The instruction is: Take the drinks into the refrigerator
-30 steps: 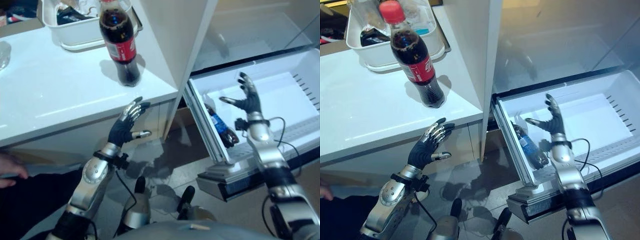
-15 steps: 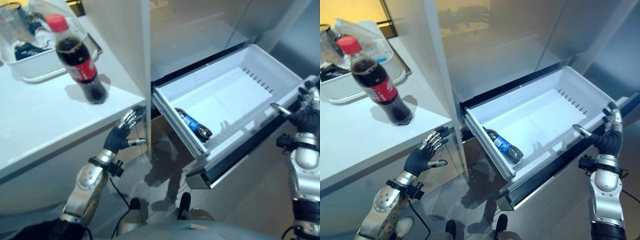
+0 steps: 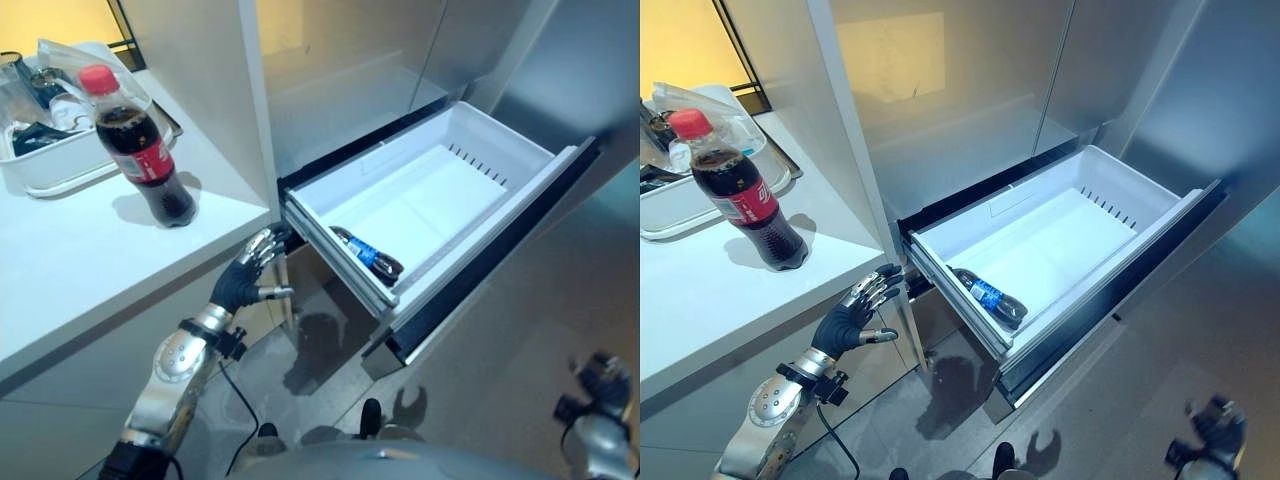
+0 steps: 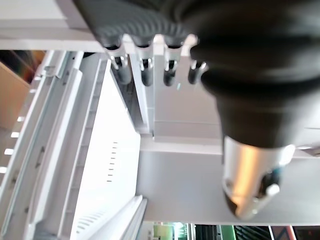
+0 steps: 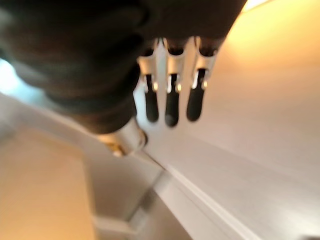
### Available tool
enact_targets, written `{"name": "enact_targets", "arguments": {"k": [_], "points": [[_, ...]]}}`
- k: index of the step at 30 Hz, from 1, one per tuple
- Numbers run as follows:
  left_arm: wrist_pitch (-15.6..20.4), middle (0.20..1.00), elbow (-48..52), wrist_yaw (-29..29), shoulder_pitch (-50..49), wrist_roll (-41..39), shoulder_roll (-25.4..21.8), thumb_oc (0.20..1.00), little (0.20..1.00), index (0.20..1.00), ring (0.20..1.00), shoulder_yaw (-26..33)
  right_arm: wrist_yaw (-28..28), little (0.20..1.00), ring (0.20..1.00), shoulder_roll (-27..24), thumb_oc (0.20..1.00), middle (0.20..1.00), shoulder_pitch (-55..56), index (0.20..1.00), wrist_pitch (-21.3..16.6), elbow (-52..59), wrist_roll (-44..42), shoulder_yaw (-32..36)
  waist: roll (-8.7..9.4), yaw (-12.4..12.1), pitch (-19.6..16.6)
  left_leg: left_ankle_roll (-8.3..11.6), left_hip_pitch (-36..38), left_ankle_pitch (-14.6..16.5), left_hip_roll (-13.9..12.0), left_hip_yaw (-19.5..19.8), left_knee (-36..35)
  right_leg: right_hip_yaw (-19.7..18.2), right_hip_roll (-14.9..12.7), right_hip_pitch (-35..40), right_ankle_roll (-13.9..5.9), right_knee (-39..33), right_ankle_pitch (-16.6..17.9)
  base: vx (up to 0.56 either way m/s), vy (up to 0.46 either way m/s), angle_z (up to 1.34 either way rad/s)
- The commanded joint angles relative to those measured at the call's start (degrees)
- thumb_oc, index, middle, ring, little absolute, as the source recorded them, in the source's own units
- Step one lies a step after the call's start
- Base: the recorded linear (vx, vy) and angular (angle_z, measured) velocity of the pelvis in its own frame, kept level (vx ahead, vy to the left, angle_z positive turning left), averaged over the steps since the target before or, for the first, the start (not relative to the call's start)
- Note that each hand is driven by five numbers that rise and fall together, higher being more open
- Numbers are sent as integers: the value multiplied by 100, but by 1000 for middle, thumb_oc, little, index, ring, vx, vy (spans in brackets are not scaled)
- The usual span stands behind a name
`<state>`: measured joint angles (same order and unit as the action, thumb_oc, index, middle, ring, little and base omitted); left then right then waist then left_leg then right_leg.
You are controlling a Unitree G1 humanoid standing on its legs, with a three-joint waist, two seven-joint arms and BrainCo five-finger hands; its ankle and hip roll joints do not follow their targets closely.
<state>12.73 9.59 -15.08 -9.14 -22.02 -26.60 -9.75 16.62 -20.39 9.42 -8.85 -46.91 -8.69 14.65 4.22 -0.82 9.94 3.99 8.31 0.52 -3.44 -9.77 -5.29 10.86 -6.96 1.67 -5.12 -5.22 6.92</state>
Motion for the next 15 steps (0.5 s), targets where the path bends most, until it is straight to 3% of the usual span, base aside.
{"name": "enact_targets", "arguments": {"k": [1,5,7,9,10,15], "points": [[319,1000,541,-14,152,-53,-43,1000,1000,1000,1000,102,-380,200,200,-187,200,200,-1168,200,-52,-394,595,-787,-33,-293,111,-465,-113,404,373,252,29,198,188,48,-130,479,-334,0,0,0],[330,1000,598,94,185,-36,-19,1000,1000,1000,1000,23,-509,200,200,-167,200,200,-1761,200,-15,-290,842,-1420,-10,-450,182,-467,-160,363,389,327,29,295,150,56,-130,470,-318,-4,-3,5],[341,1000,631,207,230,-28,-1,1000,1000,1000,1000,-126,-498,200,200,-185,200,200,-2350,200,24,-248,1008,-1814,-11,-654,235,-477,-256,309,408,428,29,416,97,38,-136,470,-313,-6,4,19],[338,1000,633,210,238,-27,1,1000,1000,1000,1000,-118,-496,200,200,-185,200,200,-2375,200,20,-266,1005,-1820,-10,-639,240,-477,-264,306,410,438,29,426,94,34,-137,473,-315,-25,5,30],[375,1000,718,292,340,-1,-57,1000,1000,1000,1000,-274,-400,200,200,-296,200,200,-3130,200,50,-282,1207,-2217,-33,-868,343,-484,-432,210,441,566,29,545,48,-35,-135,495,-303,-43,8,28],[382,1000,735,446,405,-53,-81,1000,1000,1000,1000,-398,-374,200,200,-516,200,200,-4119,200,62,-29,1502,-2759,-78,-1089,506,-488,-742,52,477,723,29,706,-9,-245,-133,517,-265,-68,23,30]]}}
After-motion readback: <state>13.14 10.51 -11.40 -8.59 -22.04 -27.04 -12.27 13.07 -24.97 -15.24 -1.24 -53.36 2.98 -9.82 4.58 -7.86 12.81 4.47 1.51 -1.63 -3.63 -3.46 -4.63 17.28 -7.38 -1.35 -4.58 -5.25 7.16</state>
